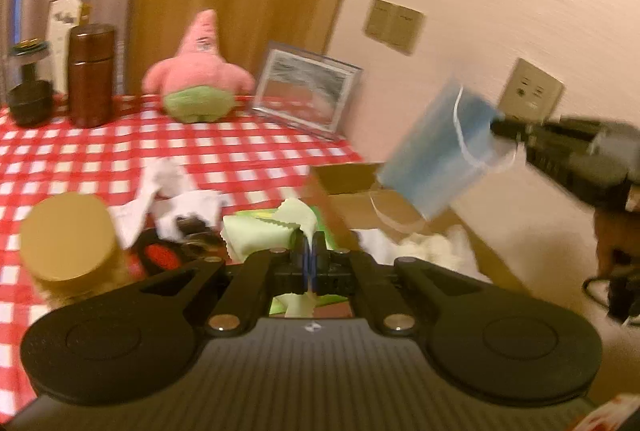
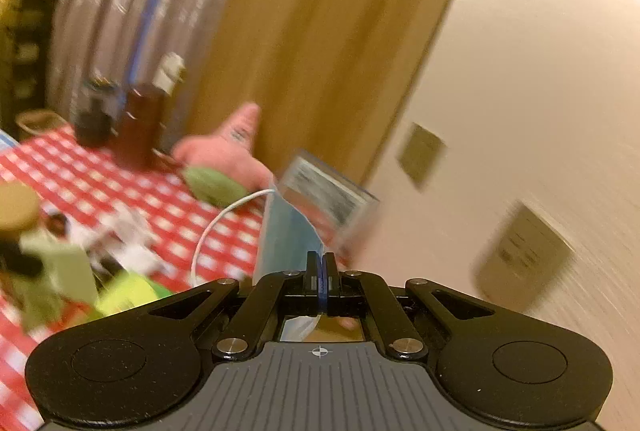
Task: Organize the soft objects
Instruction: 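Carry the green cloth with the left tool while the right tool carries the blue mask to the tray, then open both tools to drop the green cloth and blue mask into the tray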
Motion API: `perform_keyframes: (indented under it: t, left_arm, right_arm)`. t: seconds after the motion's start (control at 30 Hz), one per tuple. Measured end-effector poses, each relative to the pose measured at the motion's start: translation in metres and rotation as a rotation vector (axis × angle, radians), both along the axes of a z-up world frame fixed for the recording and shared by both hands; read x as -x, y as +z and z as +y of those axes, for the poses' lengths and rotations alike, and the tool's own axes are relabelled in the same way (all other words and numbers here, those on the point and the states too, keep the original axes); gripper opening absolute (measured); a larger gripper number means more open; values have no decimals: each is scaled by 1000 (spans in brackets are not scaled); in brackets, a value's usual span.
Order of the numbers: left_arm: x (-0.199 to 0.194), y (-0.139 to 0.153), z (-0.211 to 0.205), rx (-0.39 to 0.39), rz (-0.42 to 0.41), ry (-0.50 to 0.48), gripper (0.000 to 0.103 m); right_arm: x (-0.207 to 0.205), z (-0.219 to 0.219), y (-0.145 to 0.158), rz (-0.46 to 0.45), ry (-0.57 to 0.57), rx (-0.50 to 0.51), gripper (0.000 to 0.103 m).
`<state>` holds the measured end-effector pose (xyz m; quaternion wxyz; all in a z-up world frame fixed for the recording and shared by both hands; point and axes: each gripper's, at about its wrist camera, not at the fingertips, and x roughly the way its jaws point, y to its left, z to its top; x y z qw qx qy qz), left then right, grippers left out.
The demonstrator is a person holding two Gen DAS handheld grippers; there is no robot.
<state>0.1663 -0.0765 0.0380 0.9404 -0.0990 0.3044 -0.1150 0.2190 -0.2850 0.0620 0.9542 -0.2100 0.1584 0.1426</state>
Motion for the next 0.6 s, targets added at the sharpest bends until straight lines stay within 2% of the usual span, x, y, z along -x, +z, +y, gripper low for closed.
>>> perform_keyframes:
  t: [0.1,0.37,0.5,0.6]
  left_arm:
    - [-10,0,-21,3,7,-51,0]
    - [-43,-12,-71,18,52,-165,0]
    - [-59,-22,-92,17,78,-208,0]
    - [-71,-28,-107,17,94,-233,0]
  right_arm:
    - [3,-24,-20,41,-44,42,0]
    - [9,-64,-87,293,-73,36,0]
    - [6,-75,-110,394,-90,-22,0]
    - [3,-87,-115,441,-126,-99,0]
